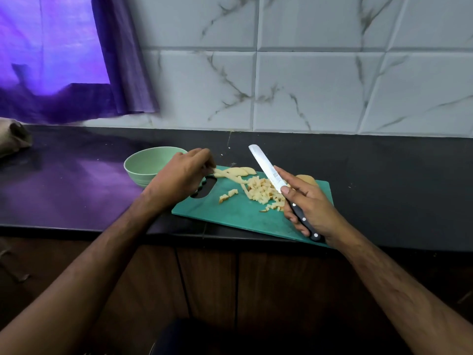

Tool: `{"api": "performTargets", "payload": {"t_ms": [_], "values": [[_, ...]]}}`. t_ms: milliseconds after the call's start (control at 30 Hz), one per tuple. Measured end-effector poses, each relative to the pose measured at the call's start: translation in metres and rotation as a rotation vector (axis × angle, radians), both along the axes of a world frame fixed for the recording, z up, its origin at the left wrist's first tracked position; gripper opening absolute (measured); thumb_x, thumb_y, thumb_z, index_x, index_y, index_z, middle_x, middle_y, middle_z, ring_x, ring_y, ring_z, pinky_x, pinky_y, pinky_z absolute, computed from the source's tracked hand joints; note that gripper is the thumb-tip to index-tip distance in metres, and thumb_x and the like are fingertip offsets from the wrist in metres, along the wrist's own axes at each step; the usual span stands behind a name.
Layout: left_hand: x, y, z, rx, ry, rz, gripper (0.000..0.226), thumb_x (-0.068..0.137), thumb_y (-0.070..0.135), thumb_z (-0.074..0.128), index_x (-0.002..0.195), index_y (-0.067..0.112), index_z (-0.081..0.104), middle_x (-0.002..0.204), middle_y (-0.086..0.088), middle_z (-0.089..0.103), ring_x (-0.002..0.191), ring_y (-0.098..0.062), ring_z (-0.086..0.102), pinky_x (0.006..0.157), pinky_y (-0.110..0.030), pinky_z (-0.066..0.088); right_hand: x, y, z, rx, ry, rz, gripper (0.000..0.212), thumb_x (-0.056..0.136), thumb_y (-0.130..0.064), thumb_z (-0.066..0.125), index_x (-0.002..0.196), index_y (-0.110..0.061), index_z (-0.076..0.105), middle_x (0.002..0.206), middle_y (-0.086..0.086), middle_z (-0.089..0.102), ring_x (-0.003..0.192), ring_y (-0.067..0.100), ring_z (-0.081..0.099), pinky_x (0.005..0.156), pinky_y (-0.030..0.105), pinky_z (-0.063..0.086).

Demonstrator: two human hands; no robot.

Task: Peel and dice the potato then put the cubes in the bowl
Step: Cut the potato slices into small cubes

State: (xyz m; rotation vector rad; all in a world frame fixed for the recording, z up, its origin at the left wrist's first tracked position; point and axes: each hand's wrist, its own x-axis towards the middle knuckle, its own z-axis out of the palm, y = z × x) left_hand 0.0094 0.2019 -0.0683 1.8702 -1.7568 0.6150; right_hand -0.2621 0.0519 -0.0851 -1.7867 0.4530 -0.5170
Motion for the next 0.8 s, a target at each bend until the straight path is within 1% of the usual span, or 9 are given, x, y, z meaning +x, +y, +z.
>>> {"api": "performTargets", "payload": {"t_ms": [67, 133, 267, 367, 433, 533, 600, 700, 800], "values": [[0.001, 0.017, -0.002, -0.047, 0.111, -0.002, 0.016, 0.087, 0.002, 0.073, 0.089, 0.011, 0.06, 0.086, 0.002, 0.064, 0.076, -0.018, 0.059, 0.067, -0.02, 0.041, 0.0, 0.0, 0.006, -0.05, 0.085, 0.02, 0.048, 0.11, -0.022, 0.044, 0.149, -0.048, 0.042, 0.056, 0.009, 0.048, 0.035, 0.017, 0.038, 0.033, 0.021, 0.034], [0.002, 0.032, -0.004, -0.084, 0.147, 0.009, 0.019, 0.083, 0.001, 0.077, 0.084, 0.011, 0.061, 0.082, 0.003, 0.063, 0.072, -0.01, 0.054, 0.066, -0.013, 0.039, 0.001, 0.004, 0.014, -0.251, 0.228, 0.083, 0.049, 0.109, -0.027, 0.044, 0.151, -0.051, 0.036, 0.055, 0.003, 0.052, 0.036, 0.014, 0.044, 0.036, 0.023, 0.04], [-0.002, 0.051, -0.01, -0.122, 0.176, -0.001, 0.019, 0.082, 0.001, 0.077, 0.083, 0.011, 0.061, 0.08, 0.005, 0.061, 0.074, -0.008, 0.055, 0.065, -0.015, 0.039, 0.009, 0.03, 0.026, -0.95, 0.592, 0.184, 0.049, 0.109, -0.045, 0.036, 0.15, -0.065, 0.018, 0.066, -0.012, 0.045, 0.056, 0.0, 0.044, 0.071, 0.032, 0.051], [-0.006, 0.054, -0.017, -0.132, 0.19, -0.024, 0.013, 0.085, 0.008, 0.073, 0.083, 0.011, 0.06, 0.081, 0.005, 0.06, 0.073, -0.01, 0.056, 0.063, -0.017, 0.04, 0.015, 0.048, 0.023, -1.144, 0.63, 0.157, 0.05, 0.108, -0.049, 0.031, 0.151, -0.064, 0.011, 0.077, -0.009, 0.046, 0.071, 0.003, 0.045, 0.066, 0.032, 0.044], [-0.006, 0.052, -0.023, -0.106, 0.205, -0.022, 0.014, 0.084, 0.008, 0.074, 0.084, 0.013, 0.061, 0.08, 0.007, 0.06, 0.071, -0.011, 0.057, 0.061, -0.022, 0.042, 0.016, 0.049, 0.018, -1.18, 0.645, 0.117, 0.05, 0.109, -0.048, 0.03, 0.153, -0.061, 0.011, 0.079, -0.008, 0.048, 0.072, 0.006, 0.048, 0.056, 0.026, 0.035], [-0.008, 0.048, -0.031, -0.048, 0.212, -0.028, 0.017, 0.084, 0.004, 0.076, 0.084, 0.014, 0.062, 0.077, 0.013, 0.061, 0.07, -0.004, 0.057, 0.06, -0.016, 0.039, 0.015, 0.04, 0.017, -1.137, 0.668, 0.035, 0.05, 0.109, -0.045, 0.032, 0.154, -0.059, 0.015, 0.075, -0.013, 0.043, 0.067, 0.003, 0.043, 0.059, 0.029, 0.036], [-0.012, 0.043, -0.032, -0.021, 0.25, -0.044, 0.015, 0.085, 0.004, 0.076, 0.085, 0.013, 0.064, 0.077, 0.016, 0.063, 0.071, 0.003, 0.058, 0.062, -0.008, 0.037, 0.013, 0.033, 0.02, -1.035, 0.685, 0.011, 0.049, 0.109, -0.043, 0.034, 0.153, -0.059, 0.021, 0.073, -0.013, 0.046, 0.062, 0.004, 0.046, 0.061, 0.03, 0.041], [-0.016, 0.033, -0.035, 0.005, 0.312, -0.074, 0.012, 0.088, 0.005, 0.074, 0.089, 0.013, 0.065, 0.081, 0.015, 0.067, 0.076, 0.002, 0.063, 0.065, -0.006, 0.039, 0.009, 0.024, 0.024, -0.802, 0.648, 0.005, 0.048, 0.109, -0.038, 0.039, 0.151, -0.057, 0.028, 0.07, -0.009, 0.056, 0.044, 0.007, 0.057, 0.049, 0.027, 0.05], [-0.015, 0.023, -0.04, 0.033, 0.325, -0.089, 0.012, 0.09, 0.01, 0.073, 0.097, 0.019, 0.07, 0.087, 0.01, 0.069, 0.081, -0.005, 0.064, 0.069, -0.01, 0.042, 0.006, 0.022, 0.024, -0.633, 0.581, 0.021, 0.05, 0.109, -0.032, 0.042, 0.153, -0.054, 0.03, 0.063, -0.002, 0.06, 0.035, 0.006, 0.051, 0.042, 0.02, 0.045]]}}
